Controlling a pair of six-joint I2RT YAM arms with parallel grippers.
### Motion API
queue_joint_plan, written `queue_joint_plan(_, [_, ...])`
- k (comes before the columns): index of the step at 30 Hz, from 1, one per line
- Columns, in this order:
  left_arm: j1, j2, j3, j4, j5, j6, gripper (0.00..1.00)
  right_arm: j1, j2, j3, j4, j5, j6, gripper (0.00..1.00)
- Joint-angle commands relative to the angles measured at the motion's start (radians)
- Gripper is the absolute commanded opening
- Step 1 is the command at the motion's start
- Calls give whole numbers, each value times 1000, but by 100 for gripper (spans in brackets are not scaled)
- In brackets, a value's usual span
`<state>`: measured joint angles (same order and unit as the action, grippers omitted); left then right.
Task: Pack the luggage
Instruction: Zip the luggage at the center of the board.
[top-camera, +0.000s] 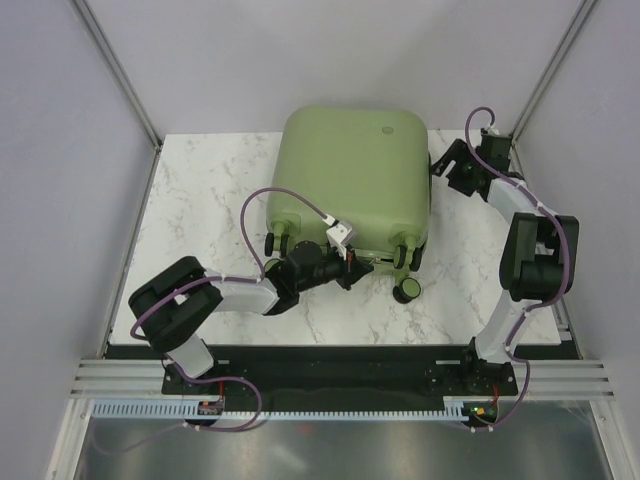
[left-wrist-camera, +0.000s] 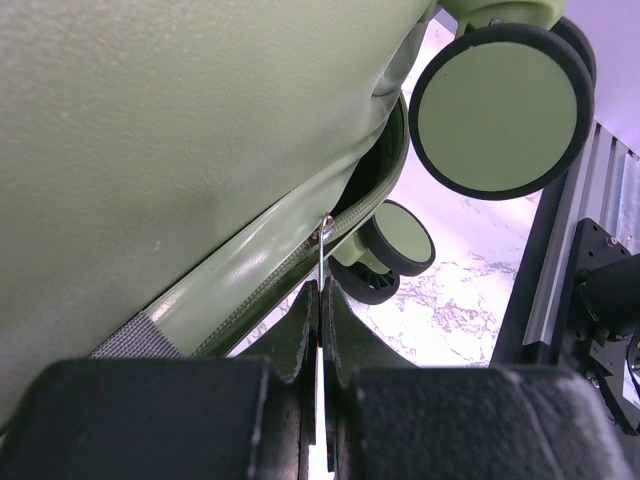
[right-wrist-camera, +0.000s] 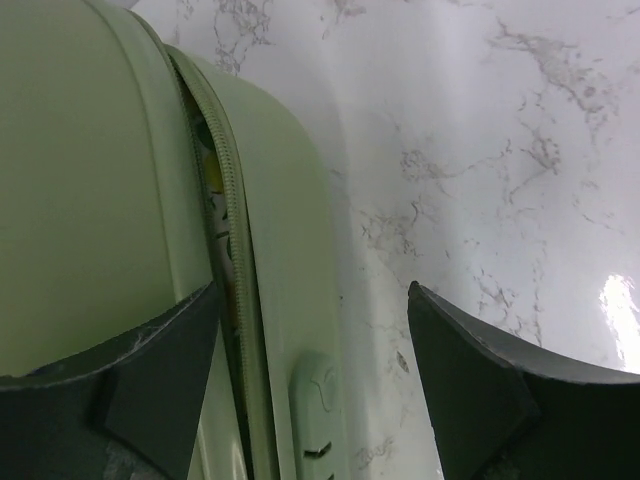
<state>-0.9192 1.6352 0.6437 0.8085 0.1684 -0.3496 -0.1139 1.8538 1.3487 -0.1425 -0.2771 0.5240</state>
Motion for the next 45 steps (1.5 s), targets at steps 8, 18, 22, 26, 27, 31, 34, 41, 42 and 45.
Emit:
queue_joint_plan(8, [5,-14,51,26,-20,40,2,54,125,142,-31,-27,-114,65])
queue_joint_plan(18, [-82,3,48,55,-105,50,2,200,133,199,-213,116,-219,4])
queue_joint_plan(22, [-136,17,42,93,-145,34,2,240,84,147,-229,180,-185,0])
queue_joint_plan(26, [-185,14,40,93,-194,49,2,267,36,78,-223,233,-141,0])
queue_joint_plan(27, [-194,14,40,96,-201,50,2,272,25,72,-218,243,-128,0])
queue_joint_plan(31, [-248,8,34,116,-243,50,2,301,2,47,-216,271,-107,0])
queue_joint_plan(34, [-280,11,43,129,-268,50,2,313,-31,12,-203,308,-81,0])
queue_joint_plan(41, [-339,32,85,143,-320,58,2,333,-113,-74,-157,358,-10,0])
queue_joint_plan(42, [-343,35,94,143,-326,60,2,336,-128,-85,-151,358,-2,0])
queue_joint_plan(45, [-365,49,108,144,-348,64,2,345,-154,-112,-135,377,21,0])
